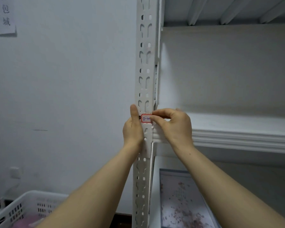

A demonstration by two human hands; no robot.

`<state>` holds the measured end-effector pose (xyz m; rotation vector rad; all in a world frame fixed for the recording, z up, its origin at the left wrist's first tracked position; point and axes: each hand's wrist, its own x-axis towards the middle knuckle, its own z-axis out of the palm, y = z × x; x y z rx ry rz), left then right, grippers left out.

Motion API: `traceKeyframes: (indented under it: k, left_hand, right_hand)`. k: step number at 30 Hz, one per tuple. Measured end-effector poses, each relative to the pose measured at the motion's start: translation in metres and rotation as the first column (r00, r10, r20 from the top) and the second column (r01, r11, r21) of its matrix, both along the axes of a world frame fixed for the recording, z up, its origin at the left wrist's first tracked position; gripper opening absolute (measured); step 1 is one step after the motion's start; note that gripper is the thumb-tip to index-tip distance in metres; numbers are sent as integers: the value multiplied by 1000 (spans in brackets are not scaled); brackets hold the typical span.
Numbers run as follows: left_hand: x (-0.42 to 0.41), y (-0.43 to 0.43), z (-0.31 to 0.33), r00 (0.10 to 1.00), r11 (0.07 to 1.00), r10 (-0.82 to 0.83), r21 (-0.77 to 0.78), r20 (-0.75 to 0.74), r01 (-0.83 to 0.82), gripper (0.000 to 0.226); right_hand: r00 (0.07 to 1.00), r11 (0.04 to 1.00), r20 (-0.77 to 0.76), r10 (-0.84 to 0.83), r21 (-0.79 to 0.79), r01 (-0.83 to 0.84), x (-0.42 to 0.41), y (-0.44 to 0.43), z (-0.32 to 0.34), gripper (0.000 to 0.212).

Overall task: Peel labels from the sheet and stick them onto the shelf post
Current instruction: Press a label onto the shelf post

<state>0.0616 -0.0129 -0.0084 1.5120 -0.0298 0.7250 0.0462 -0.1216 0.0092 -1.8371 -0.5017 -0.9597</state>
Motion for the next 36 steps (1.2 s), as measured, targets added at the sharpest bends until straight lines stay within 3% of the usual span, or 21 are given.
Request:
traceKeyframes:
  k: [5, 13, 30, 36]
  left_hand:
    - [9, 0, -4, 998, 998, 43, -48, 46, -40, 69]
    - [9, 3, -4, 997, 995, -79, -54, 17, 80, 71]
    - [7, 2, -4, 994, 991, -107, -78, 32, 110, 77]
    - [8, 2, -4, 995, 993, -94, -67, 26, 95, 75]
  right_hand:
    - [999, 999, -34, 42, -33, -44, 3, -4, 3, 8]
    - [995, 986, 10, 100, -138, -98, 8, -12, 12, 11]
    - [983, 977, -88, 159, -133, -169, 17, -15, 14, 12]
    - [988, 978, -58, 145, -146, -153, 14, -13, 13, 8]
